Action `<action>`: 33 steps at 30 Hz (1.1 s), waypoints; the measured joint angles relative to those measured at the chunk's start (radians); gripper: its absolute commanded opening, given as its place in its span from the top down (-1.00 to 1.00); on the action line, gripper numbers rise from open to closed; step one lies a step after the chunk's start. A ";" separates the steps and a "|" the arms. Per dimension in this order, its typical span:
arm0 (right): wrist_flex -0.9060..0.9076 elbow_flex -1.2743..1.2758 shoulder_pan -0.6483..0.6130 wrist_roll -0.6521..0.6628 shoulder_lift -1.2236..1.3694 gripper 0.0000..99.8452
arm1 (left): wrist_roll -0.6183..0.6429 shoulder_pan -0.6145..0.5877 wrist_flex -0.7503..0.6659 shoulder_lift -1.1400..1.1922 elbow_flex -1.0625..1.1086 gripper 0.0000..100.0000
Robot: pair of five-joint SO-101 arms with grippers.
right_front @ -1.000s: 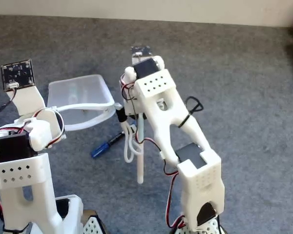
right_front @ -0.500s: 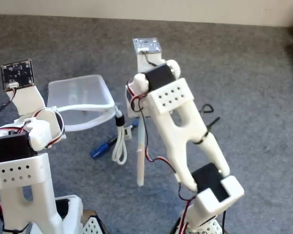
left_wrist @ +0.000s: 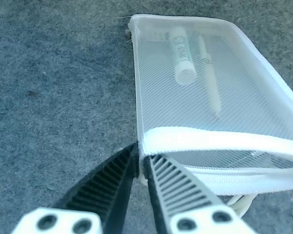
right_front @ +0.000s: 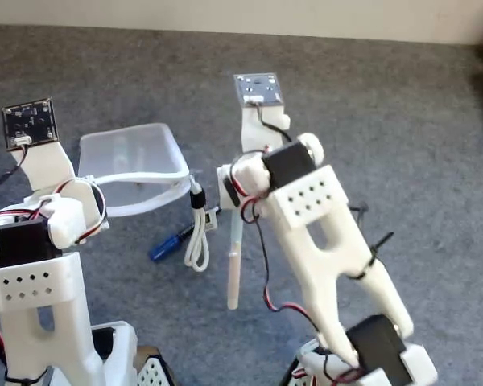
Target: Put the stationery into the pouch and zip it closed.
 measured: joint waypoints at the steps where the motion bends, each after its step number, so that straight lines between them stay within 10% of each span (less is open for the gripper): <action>1: -0.018 0.021 0.000 0.000 -0.020 0.99 | 0.000 0.000 0.000 0.000 0.000 0.99; 25: -0.295 0.356 0.000 0.000 -0.476 0.99 | 0.000 0.000 0.000 0.000 0.000 0.99; 33: -0.302 0.368 0.000 -0.196 -0.634 0.99 | 0.000 0.000 0.000 0.000 0.000 0.99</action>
